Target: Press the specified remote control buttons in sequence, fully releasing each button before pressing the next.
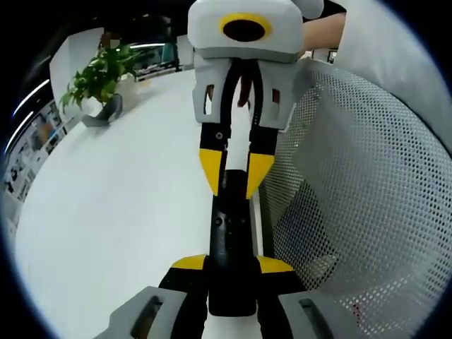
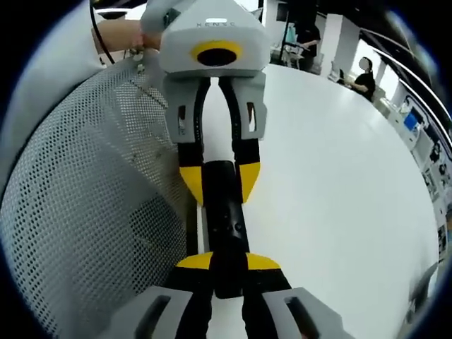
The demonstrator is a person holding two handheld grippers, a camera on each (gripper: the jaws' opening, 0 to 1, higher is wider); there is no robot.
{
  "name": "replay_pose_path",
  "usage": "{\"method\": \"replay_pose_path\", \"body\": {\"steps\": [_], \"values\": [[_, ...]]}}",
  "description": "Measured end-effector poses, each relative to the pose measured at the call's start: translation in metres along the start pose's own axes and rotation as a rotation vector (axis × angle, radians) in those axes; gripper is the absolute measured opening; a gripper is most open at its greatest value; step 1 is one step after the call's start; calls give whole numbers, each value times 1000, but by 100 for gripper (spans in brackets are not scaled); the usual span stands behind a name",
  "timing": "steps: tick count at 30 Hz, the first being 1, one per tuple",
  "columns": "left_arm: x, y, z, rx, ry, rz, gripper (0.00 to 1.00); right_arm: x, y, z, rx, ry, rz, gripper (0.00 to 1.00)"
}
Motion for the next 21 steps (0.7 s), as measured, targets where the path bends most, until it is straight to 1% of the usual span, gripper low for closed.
{"method": "replay_pose_path", "body": {"steps": [2,5,6,9,10,11,12,13,15,17,19,20,21], "values": [[0,0,0,0,1,-1,24,0,0,0,2,12,22,11],[0,0,0,1,5,-2,24,2,-1,-1,9,29,28,11],[0,0,0,0,7,-2,24,1,-2,-1,16,29,21,11],[0,0,0,1,13,-2,24,2,-5,-1,41,17,-45,9],[0,0,0,1,13,-1,24,2,-5,-1,38,21,-40,8],[0,0,0,1,13,-2,24,3,-4,-2,25,38,-17,8],[0,0,0,1,13,-3,24,2,-4,-2,-5,67,59,8],[0,0,0,0,12,-3,24,3,-3,-2,-20,79,80,8],[0,0,0,-1,10,-5,24,4,0,-3,-25,77,61,8],[0,0,0,-1,11,-6,24,3,-1,-3,-28,72,69,7],[1,0,-1,-2,14,-9,24,2,-3,-3,-13,57,66,7],[1,0,-1,-4,13,-13,24,3,-2,-3,-7,57,73,7],[1,0,-1,-4,14,-14,24,3,-2,-3,-7,65,105,6]]}}
Point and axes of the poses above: the point that each gripper's makers call its tool centre point, and the gripper's own axes: z roughly backward along the fingers, y roughly to its left, x roughly out of its top, the point moved 1 cm from there along z, roughly backward along the fingers, and after that the axes turned 15 degrees about y, right-handed, at the moved point
